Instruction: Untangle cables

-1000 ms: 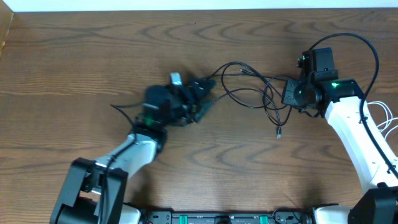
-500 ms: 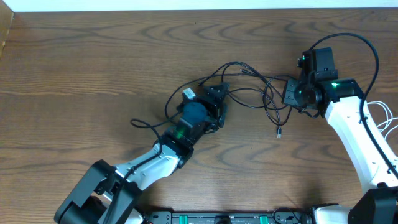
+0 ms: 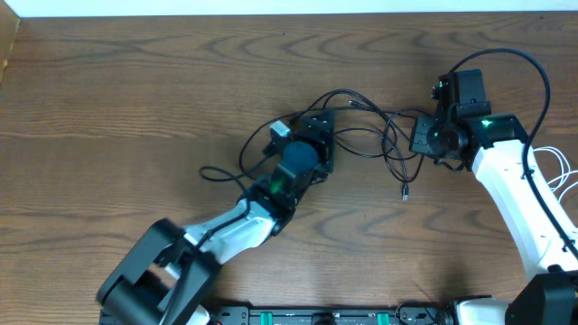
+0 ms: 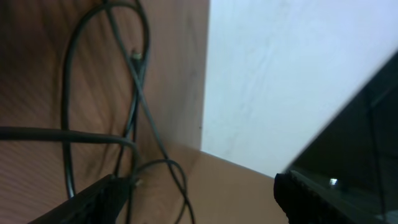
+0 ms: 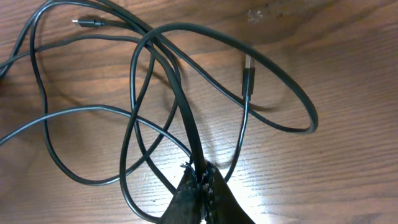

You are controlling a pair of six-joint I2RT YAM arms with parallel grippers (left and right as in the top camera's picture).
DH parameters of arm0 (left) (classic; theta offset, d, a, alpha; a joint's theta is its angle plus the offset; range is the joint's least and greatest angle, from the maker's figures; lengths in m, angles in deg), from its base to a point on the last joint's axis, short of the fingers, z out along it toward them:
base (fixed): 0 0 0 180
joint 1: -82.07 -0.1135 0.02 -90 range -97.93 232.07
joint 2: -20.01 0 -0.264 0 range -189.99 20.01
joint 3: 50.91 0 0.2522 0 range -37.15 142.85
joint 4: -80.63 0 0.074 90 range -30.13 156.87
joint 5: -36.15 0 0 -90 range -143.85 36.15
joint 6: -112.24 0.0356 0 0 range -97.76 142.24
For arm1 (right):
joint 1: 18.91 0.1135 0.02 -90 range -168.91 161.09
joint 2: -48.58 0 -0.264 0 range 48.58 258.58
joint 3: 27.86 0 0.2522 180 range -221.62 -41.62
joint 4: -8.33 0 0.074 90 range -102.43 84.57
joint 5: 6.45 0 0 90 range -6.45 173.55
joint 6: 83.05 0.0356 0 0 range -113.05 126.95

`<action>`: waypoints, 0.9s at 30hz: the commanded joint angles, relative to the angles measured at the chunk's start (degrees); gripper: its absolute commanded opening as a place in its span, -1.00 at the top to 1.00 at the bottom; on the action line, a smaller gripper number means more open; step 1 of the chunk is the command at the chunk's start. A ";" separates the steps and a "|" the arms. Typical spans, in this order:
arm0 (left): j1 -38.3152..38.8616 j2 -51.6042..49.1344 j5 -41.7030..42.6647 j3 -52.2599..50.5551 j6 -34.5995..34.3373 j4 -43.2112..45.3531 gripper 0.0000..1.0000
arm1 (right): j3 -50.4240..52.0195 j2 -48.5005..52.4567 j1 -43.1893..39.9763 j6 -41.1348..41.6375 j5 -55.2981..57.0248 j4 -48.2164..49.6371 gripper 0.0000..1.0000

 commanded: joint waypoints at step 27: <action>2.75 -20.52 -1.86 15.39 3.89 0.07 -0.02 | 0.26 0.28 0.59 -0.44 -6.75 -1.92 0.98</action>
